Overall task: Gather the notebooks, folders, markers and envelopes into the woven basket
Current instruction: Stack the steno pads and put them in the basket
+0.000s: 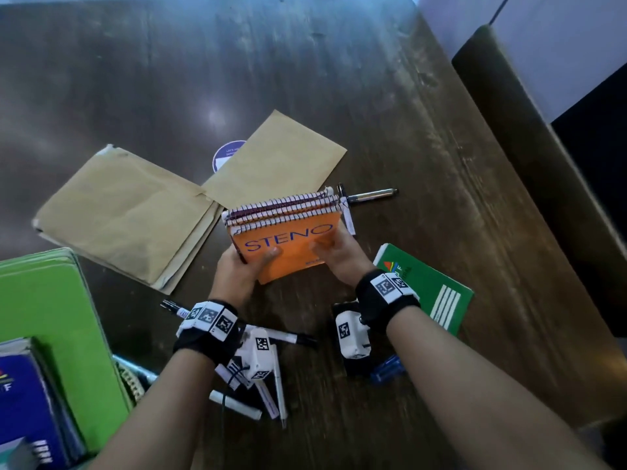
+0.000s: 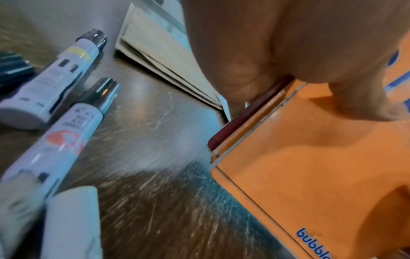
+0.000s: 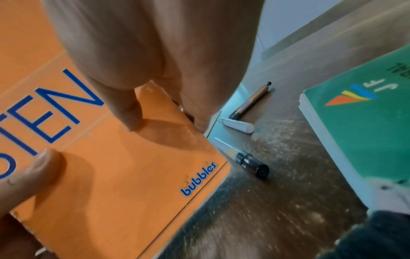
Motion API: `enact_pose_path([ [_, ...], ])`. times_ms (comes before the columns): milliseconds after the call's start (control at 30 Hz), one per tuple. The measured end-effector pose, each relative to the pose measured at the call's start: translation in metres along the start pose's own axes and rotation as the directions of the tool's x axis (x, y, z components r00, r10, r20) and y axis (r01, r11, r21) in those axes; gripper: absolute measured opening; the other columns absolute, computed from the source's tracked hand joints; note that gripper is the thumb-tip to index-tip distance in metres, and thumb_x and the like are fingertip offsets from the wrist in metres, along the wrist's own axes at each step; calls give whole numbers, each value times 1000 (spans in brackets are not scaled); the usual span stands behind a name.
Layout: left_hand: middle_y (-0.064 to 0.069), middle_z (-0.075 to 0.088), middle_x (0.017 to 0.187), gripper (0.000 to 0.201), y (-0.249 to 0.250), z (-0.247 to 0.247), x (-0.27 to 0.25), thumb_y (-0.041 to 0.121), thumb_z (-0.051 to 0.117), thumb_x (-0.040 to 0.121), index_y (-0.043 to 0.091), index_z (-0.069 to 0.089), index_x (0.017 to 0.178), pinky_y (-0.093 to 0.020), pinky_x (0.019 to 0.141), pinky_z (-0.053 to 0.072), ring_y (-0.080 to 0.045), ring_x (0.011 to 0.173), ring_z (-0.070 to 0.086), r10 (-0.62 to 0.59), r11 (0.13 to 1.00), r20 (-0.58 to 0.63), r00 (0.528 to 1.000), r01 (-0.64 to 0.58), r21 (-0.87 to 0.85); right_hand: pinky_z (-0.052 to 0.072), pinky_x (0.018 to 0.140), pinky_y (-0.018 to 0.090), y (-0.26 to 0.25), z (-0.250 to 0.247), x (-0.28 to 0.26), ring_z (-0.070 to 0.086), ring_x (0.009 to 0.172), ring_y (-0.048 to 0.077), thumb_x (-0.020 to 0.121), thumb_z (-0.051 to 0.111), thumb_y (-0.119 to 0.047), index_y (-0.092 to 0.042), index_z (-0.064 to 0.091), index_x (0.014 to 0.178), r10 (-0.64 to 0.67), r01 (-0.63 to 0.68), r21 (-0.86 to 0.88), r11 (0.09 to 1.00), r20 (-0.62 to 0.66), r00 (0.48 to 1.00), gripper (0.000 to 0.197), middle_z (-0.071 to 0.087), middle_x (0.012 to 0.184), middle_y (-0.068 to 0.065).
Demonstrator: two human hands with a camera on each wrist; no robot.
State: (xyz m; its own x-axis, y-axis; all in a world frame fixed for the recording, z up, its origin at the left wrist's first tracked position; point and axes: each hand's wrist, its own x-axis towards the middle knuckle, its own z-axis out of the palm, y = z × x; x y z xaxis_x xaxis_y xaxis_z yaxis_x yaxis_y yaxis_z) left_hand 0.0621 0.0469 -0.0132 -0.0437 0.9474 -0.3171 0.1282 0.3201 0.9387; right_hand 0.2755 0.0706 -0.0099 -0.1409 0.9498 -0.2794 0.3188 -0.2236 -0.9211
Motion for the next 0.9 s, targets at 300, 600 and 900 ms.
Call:
enact_pose_path([
  [300, 6, 76, 105, 42, 24, 48, -49, 51, 75, 78, 24, 70, 110, -48, 86, 58, -13, 96, 72, 66, 995, 77, 995, -60, -73, 49, 91, 38, -41, -49, -56, 63, 100, 13, 82, 53, -26, -24, 54, 120, 145, -131, 131, 983, -106, 984, 39, 70, 109, -1],
  [600, 14, 73, 108, 45, 26, 147, -81, 64, 65, 82, 32, 66, 114, -38, 91, 56, -5, 102, 68, -107, 993, 96, 990, 112, -48, 52, 96, 41, -20, -129, -61, 66, 106, 12, 88, 61, -46, -38, 57, 121, 180, -190, -89, 978, -111, 977, 34, 70, 114, -7],
  [900, 10, 74, 98, 73, -26, 240, -84, 81, 72, 56, 32, 63, 110, -51, 75, 60, -21, 91, 72, -486, 872, 1, 874, 485, -70, 56, 88, 37, 45, -184, -39, 69, 93, 11, 92, 65, -49, -30, 57, 119, 302, -250, -410, 877, 68, 951, 35, 72, 105, -7],
])
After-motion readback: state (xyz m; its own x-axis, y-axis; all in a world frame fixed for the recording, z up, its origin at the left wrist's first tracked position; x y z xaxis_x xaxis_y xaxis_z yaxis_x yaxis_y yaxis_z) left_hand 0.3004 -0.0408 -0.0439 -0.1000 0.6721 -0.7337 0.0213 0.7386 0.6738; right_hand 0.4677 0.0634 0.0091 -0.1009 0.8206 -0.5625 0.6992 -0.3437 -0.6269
